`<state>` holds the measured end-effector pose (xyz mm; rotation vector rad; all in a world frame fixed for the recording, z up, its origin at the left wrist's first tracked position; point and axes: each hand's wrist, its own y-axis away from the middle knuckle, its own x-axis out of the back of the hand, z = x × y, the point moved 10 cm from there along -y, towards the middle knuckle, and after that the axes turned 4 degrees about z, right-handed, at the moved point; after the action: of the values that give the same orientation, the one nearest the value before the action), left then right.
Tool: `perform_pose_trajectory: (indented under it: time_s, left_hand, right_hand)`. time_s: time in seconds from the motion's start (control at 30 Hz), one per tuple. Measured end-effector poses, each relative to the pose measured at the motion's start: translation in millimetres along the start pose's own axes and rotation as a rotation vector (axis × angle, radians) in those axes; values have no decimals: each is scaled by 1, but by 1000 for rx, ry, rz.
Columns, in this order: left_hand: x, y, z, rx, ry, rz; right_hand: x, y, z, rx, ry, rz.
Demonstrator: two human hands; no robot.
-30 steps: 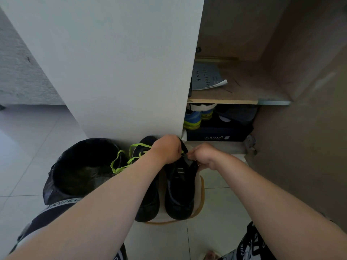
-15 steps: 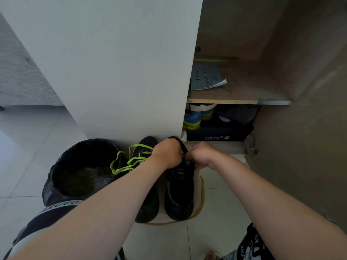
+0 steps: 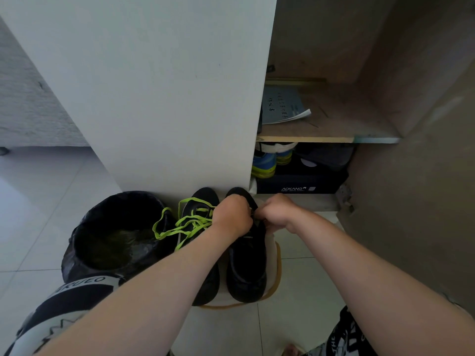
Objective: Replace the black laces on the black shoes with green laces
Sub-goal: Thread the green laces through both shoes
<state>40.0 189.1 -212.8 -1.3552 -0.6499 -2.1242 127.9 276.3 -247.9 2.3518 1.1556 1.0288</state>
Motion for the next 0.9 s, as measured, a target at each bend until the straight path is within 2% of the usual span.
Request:
perform_pose_trajectory:
  time_s: [0.13, 0.4, 0.5, 0.57, 0.73, 0.83, 0.9]
  left_hand:
    - [-3, -5, 0, -29, 11, -51]
    - [2, -5, -2, -23, 85, 6]
    - [9, -9, 1, -115, -99, 35]
    - [7, -11, -1, -143, -162, -14]
    - [-5, -12, -14, -81, -10, -182]
    - [-7, -9, -14, -91, 13, -232]
    - [-8, -6, -10, -110, 1, -265]
  right_hand:
    - [-2, -1, 4, -28, -27, 6]
    - [-5, -4, 23, -160, -191, 0]
    - [-7, -4, 26, -229, -301, 29]
    - [-1, -5, 27, -249, -379, 111]
    - [28, -1, 28, -278, -689, 293]
    - [33, -1, 20, -211, -891, 320]
    - [31, -4, 10, -115, -779, 309]
